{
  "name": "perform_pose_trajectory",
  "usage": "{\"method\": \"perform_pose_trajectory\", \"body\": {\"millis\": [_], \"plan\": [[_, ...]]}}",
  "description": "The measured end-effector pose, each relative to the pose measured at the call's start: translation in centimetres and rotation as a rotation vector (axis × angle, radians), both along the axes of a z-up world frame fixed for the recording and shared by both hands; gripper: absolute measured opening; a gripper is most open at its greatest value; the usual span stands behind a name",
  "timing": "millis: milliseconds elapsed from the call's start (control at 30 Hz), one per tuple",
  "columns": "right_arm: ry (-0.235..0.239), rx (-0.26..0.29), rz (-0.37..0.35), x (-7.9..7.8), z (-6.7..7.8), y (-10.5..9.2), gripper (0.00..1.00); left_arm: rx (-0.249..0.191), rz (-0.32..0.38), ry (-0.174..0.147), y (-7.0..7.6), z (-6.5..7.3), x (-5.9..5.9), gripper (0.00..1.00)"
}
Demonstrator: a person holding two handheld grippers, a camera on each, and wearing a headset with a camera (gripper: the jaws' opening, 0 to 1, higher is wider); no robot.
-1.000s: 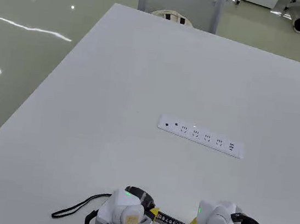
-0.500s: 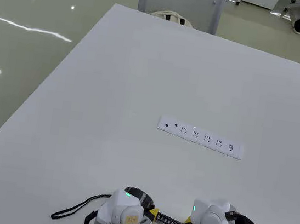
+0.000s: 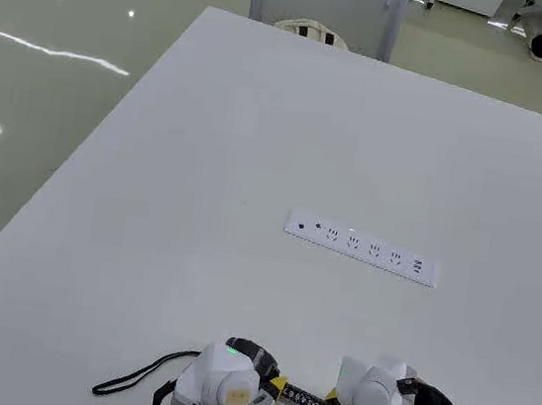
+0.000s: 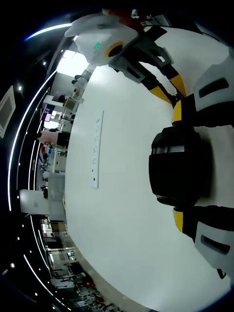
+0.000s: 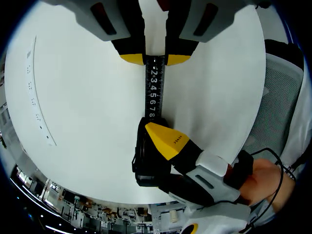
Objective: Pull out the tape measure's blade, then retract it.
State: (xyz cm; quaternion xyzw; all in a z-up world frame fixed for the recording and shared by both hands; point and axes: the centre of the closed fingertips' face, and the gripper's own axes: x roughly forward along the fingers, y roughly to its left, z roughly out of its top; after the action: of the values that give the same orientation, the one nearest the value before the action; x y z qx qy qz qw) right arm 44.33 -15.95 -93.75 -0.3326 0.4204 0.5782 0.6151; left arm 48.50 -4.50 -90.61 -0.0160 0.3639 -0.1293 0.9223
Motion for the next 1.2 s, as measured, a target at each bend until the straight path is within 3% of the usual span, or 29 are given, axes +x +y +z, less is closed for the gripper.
{"method": "perform_pose_trajectory", "body": {"millis": [1200], "plan": [[-0.002,0.03,-0.002,0.4,0.1,2.8,0.14,0.005,-0.007,-0.003,0.0,0.0,0.0,0.62]]}}
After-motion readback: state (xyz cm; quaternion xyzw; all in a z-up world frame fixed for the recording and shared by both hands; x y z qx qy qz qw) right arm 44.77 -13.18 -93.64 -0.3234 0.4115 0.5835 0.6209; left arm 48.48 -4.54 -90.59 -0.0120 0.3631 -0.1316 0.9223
